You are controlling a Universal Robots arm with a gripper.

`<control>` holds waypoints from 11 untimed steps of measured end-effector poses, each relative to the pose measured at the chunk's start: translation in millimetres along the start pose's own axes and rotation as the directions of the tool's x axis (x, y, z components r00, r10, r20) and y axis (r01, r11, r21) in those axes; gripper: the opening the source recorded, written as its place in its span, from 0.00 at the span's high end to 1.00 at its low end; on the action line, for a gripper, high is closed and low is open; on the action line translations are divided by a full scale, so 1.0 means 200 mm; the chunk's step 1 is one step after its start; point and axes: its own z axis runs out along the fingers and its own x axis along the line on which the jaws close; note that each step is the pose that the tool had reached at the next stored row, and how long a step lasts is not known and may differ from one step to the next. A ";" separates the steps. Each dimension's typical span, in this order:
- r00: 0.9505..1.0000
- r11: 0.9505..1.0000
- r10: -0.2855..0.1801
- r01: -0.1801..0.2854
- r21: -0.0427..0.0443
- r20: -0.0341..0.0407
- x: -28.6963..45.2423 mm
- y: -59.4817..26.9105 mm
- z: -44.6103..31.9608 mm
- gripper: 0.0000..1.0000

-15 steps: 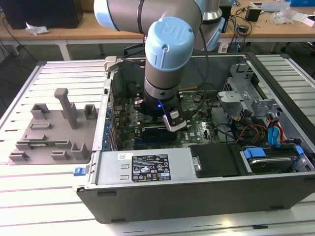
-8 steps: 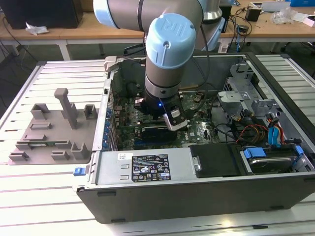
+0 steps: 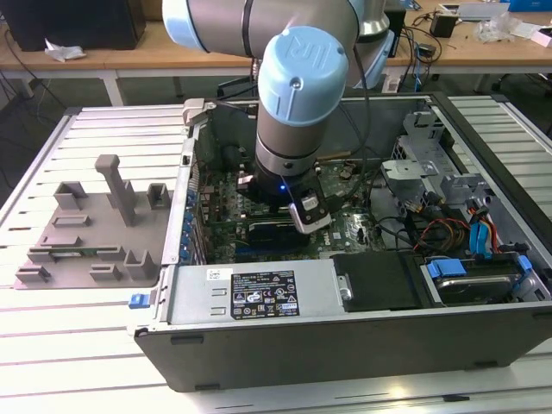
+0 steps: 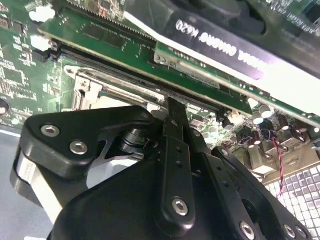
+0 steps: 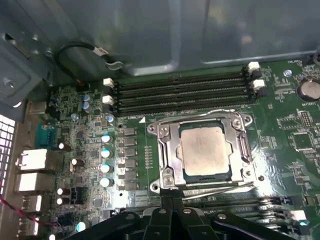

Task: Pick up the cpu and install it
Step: 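Install the second cpu locking lever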

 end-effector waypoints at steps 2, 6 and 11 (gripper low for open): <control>1.000 1.000 -0.001 0.001 -0.013 0.000 0.007 -0.002 0.002 0.89; 1.000 1.000 -0.002 0.002 -0.021 -0.001 0.007 -0.005 0.003 0.89; 1.000 1.000 -0.001 0.001 -0.021 -0.001 -0.018 -0.019 -0.004 0.89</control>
